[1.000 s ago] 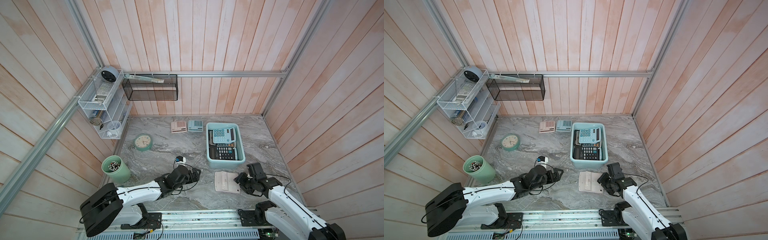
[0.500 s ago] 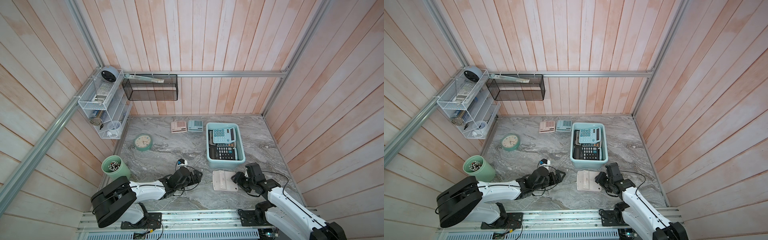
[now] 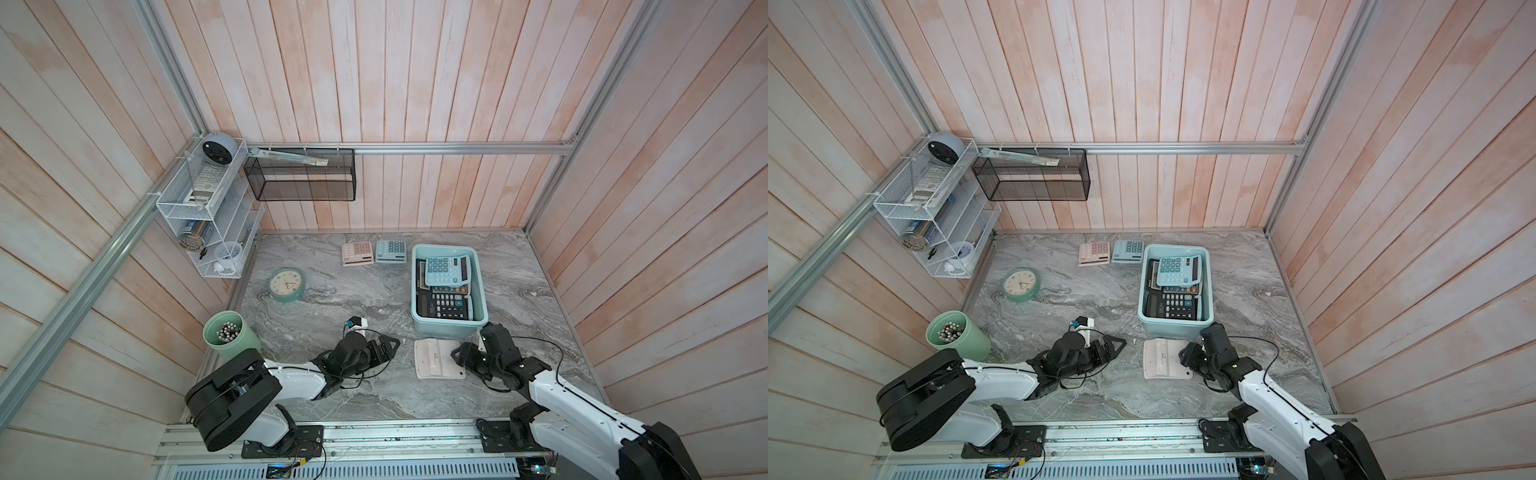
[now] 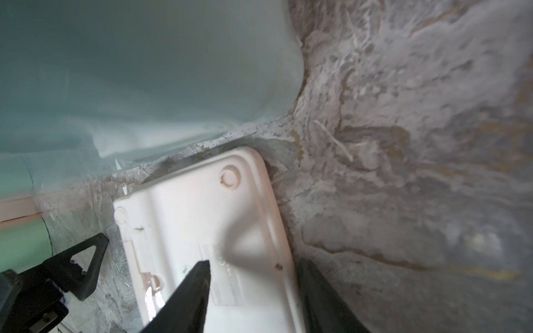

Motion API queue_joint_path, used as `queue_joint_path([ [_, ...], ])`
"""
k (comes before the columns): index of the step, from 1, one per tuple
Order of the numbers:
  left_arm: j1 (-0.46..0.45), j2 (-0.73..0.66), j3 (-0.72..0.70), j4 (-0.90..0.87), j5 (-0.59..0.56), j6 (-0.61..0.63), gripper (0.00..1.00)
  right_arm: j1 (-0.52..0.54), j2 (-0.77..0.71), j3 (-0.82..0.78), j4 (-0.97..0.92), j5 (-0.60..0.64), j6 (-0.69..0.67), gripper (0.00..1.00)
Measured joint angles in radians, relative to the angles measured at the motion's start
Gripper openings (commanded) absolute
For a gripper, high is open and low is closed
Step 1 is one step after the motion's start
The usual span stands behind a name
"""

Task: Put the calculator in the storage box
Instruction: Move the calculator to the center of the board.

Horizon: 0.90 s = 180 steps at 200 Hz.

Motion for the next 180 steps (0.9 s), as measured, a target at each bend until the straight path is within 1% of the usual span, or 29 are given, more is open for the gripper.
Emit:
queue_joint_path([
  [15,0.005,0.043,0.000,0.071,0.025,-0.011,1.00,0.022,-0.005,-0.005,0.009,0.005,0.017,0.55],
  [28,0.006,0.093,-0.009,0.168,0.053,-0.034,1.00,0.035,-0.005,-0.009,0.016,0.009,0.034,0.55],
  [65,0.007,0.303,-0.065,0.585,0.130,-0.145,1.00,0.064,0.002,-0.020,0.056,0.007,0.073,0.54],
  [85,0.006,0.407,-0.090,0.797,0.150,-0.204,0.99,0.078,0.028,-0.019,0.090,-0.002,0.085,0.54],
  [97,0.003,0.446,-0.105,0.880,0.148,-0.225,0.99,0.087,0.048,-0.018,0.116,-0.010,0.088,0.54],
  [110,-0.002,0.458,-0.119,0.917,0.145,-0.236,0.99,0.096,0.073,-0.014,0.144,-0.017,0.091,0.54],
  [124,-0.010,0.438,-0.134,0.903,0.142,-0.237,0.99,0.104,0.096,-0.010,0.169,-0.024,0.095,0.54],
  [140,-0.015,0.366,-0.135,0.792,0.136,-0.226,0.99,0.110,0.120,0.000,0.186,-0.033,0.098,0.54],
  [180,-0.023,0.106,-0.055,0.262,0.107,-0.121,1.00,0.116,0.158,0.020,0.198,-0.046,0.098,0.54],
])
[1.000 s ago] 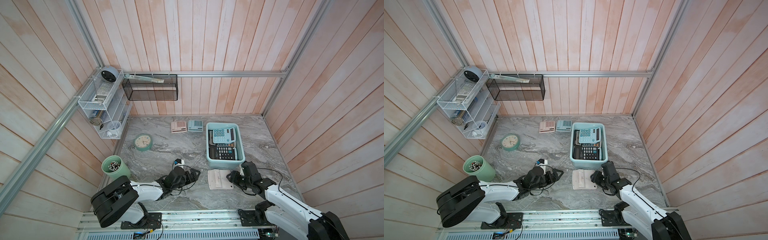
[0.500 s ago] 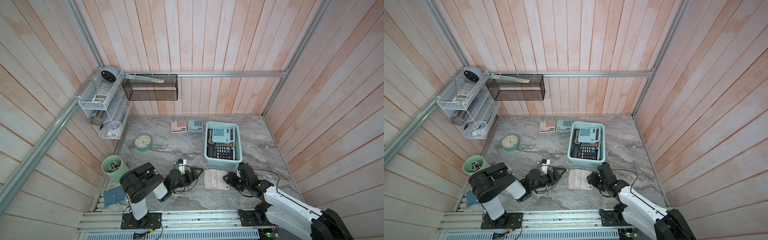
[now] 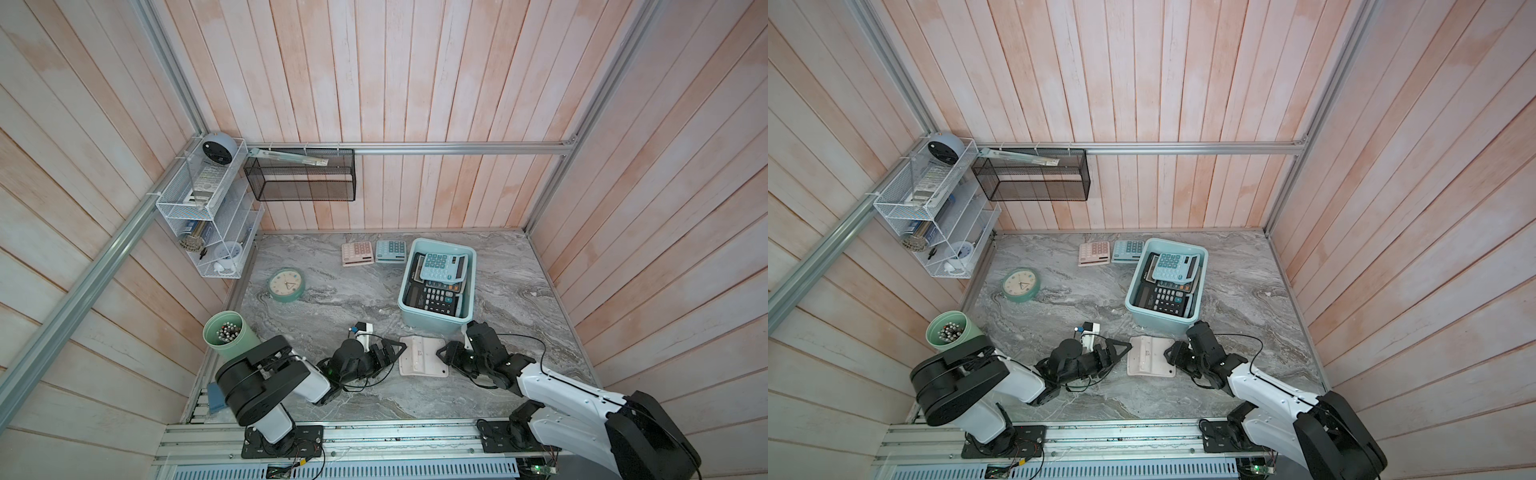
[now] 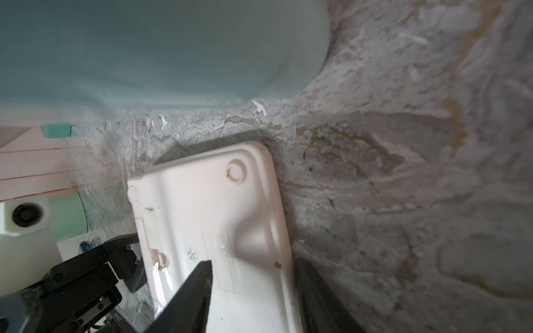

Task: Put the calculator in the storage box
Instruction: Move the calculator to the center of the board.

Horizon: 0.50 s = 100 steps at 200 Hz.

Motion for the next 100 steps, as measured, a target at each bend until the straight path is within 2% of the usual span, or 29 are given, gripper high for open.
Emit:
queue_joint_path([
  [21,0.000,-0.077,0.042,-0.199,-0.013,0.050,1.00,0.005,0.012,0.004,0.007,-0.006,0.000,0.52],
  [42,0.000,-0.104,0.064,-0.291,-0.014,0.080,1.00,0.011,0.009,0.004,0.004,-0.010,-0.001,0.52],
  [70,-0.005,-0.097,0.071,-0.293,-0.005,0.090,1.00,0.026,-0.064,-0.035,-0.019,-0.010,-0.005,0.53],
  [100,-0.032,-0.021,0.083,-0.187,0.029,0.075,1.00,0.027,-0.164,-0.085,-0.039,-0.010,-0.004,0.54],
])
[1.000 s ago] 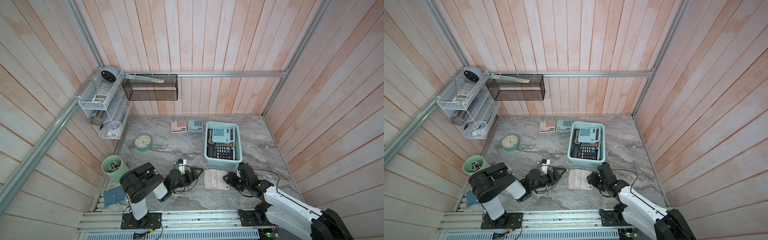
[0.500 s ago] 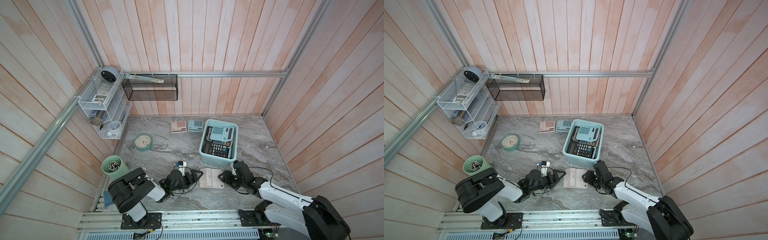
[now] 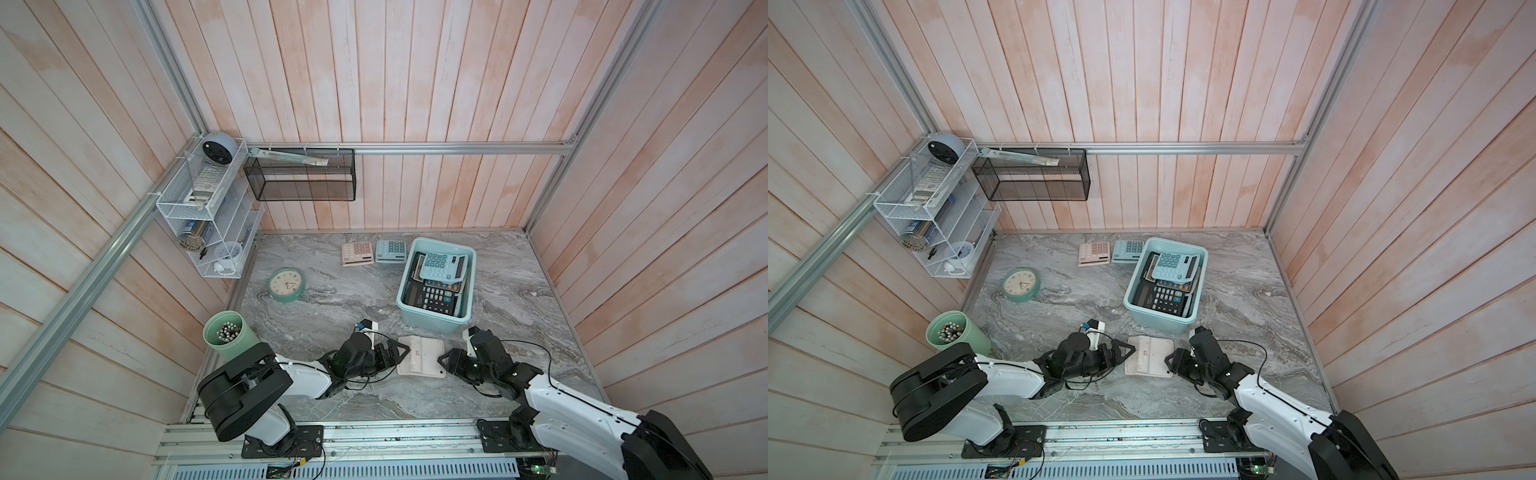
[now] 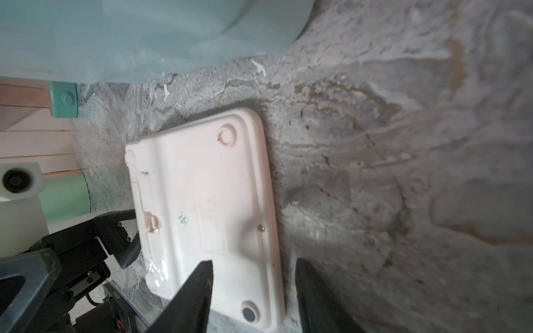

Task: Put the calculator in the storage box
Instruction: Move the calculator to the center of the board.

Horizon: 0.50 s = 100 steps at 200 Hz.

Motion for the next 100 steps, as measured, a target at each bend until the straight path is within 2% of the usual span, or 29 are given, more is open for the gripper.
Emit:
queue_joint_path([
  [42,-0.016,0.074,-0.006,0.137,0.032,-0.034,1.00,0.000,0.010,0.002,0.001,-0.011,-0.010,0.54],
  [100,-0.008,0.033,-0.034,0.122,0.007,-0.035,0.99,0.023,0.187,0.068,0.109,-0.004,-0.046,0.54],
])
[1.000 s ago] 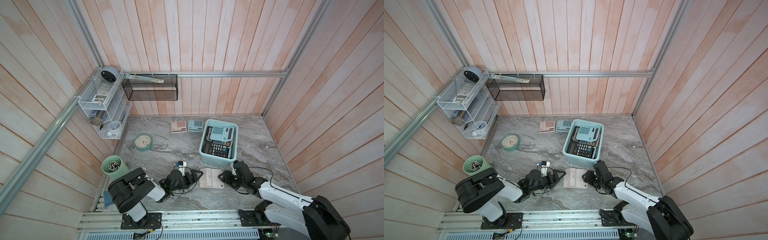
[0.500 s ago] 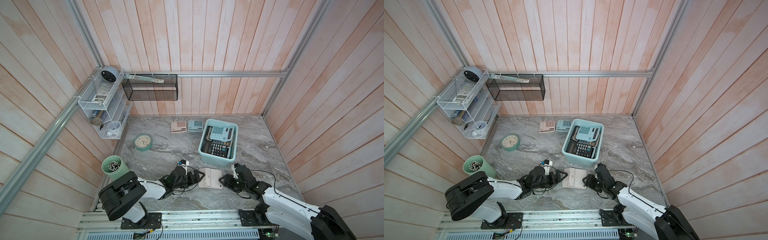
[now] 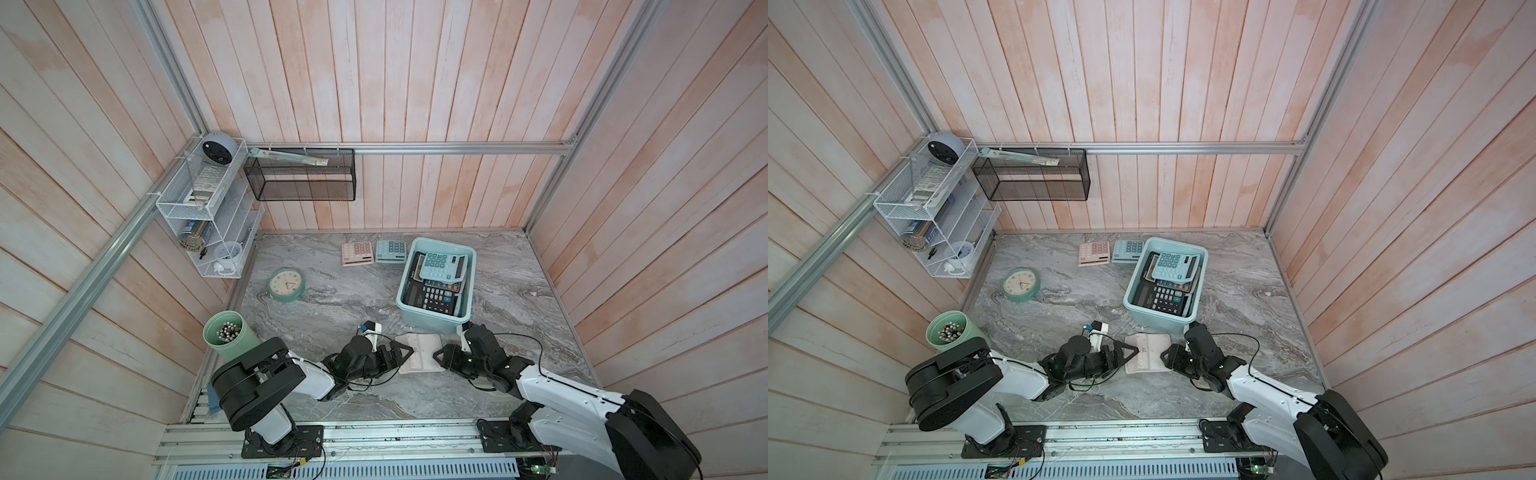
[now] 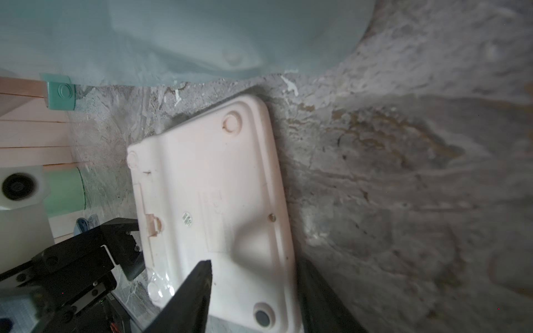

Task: Put the calculator in the storage box
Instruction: Move the calculator to the center of the board.

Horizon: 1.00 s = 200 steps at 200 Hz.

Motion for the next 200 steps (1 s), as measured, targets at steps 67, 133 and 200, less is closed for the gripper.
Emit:
queue_joint_path([
  [67,0.005,-0.159,-0.103,-0.075,0.012,-0.049,0.94,0.036,0.090,0.013,0.119,-0.037,-0.007,0.53],
  [133,0.039,-0.371,-0.124,-0.114,0.061,-0.106,0.93,0.067,0.135,0.007,0.182,-0.151,-0.008,0.53],
  [200,0.110,-0.544,-0.132,-0.478,-0.020,-0.064,0.95,0.093,0.139,0.008,0.187,-0.148,-0.021,0.53],
])
